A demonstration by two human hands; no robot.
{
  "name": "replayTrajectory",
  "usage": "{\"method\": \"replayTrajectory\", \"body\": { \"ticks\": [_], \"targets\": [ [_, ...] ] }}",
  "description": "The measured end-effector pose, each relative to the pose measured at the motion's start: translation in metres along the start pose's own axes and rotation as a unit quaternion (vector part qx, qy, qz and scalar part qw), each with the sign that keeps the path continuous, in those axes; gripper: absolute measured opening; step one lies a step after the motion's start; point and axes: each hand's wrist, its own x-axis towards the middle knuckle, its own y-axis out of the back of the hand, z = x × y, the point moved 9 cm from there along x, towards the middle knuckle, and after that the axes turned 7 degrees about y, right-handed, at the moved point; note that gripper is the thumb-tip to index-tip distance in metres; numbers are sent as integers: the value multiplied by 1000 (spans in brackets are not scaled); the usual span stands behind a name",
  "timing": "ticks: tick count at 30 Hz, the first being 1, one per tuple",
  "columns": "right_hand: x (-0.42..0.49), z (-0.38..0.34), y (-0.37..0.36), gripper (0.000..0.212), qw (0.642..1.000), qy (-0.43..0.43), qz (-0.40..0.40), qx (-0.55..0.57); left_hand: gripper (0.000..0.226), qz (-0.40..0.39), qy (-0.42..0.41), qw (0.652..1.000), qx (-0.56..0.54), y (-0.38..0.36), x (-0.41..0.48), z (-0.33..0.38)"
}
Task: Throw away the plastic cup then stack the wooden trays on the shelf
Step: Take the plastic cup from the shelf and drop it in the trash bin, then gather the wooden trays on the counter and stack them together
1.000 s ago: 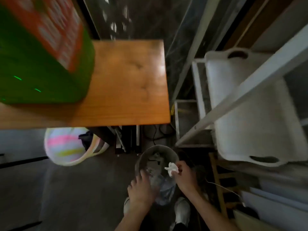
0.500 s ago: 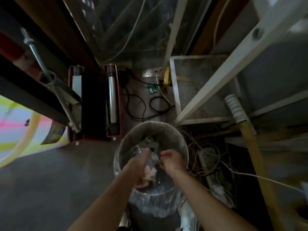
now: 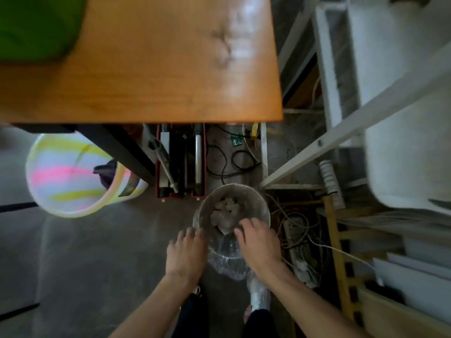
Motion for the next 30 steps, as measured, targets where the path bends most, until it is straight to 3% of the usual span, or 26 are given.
{"method": "replayTrajectory", "body": {
  "ticks": [3,6,18,23,30],
  "targets": [
    [-31,-22,32,56,995,40,-69,-53,41,-9,6,998,65,37,-48,-12],
    [-59,-43,78,68,991,71,-87,-72,40,13,35,998,59,87,-97,-22],
    [-201,-161,253,76,969,188,-105,-117,44,116,180,975,-62,227,-346,-73],
    [-248,-273,291,76,930,311,-114,-160,51,154,299,932,-134,245,-447,-161],
    [-327,-488,311,72,855,472,-80,-198,54,168,442,857,-204,228,-583,-322]
  ]
}}
